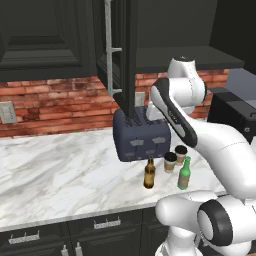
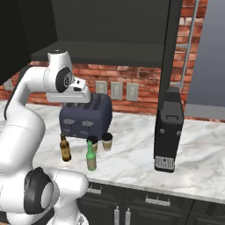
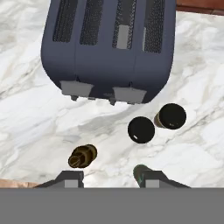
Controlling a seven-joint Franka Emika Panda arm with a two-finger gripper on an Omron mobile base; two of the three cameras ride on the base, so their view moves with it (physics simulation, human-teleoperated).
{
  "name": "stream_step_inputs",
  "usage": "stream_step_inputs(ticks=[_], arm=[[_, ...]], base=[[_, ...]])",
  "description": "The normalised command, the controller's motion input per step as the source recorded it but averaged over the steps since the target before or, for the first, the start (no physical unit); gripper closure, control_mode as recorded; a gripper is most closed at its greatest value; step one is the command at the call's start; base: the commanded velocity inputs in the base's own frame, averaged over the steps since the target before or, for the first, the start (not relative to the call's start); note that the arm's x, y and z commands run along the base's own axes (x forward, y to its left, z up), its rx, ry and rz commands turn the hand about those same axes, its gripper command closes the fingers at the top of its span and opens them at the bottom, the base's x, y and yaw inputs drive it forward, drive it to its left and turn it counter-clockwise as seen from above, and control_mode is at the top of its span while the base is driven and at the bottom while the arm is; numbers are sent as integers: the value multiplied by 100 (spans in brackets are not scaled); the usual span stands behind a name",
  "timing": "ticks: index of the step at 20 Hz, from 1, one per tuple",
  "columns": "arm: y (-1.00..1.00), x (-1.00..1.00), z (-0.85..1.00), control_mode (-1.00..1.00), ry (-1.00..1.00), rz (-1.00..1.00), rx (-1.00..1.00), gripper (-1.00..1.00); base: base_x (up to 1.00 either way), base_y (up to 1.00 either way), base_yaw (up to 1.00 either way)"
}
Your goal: Sort all alcoholic drinks to one cabinet, and non-alcoholic drinks to the other.
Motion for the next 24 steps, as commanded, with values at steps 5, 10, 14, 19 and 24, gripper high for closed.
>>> stream_step_inputs(ticks=[5,10,14,19,24], arm=[[-1,-5,-22,-100,0,2,-1,-100],[-12,-24,-41,-100,-3,2,-1,-100],[-21,-43,-30,-100,-2,0,1,-100],[-25,-40,-20,-100,0,-2,2,-100],[-27,-34,-13,-100,0,-4,4,-100]], base=[[0,0,0],[0,0,0],[0,0,0],[0,0,0],[0,0,0]])
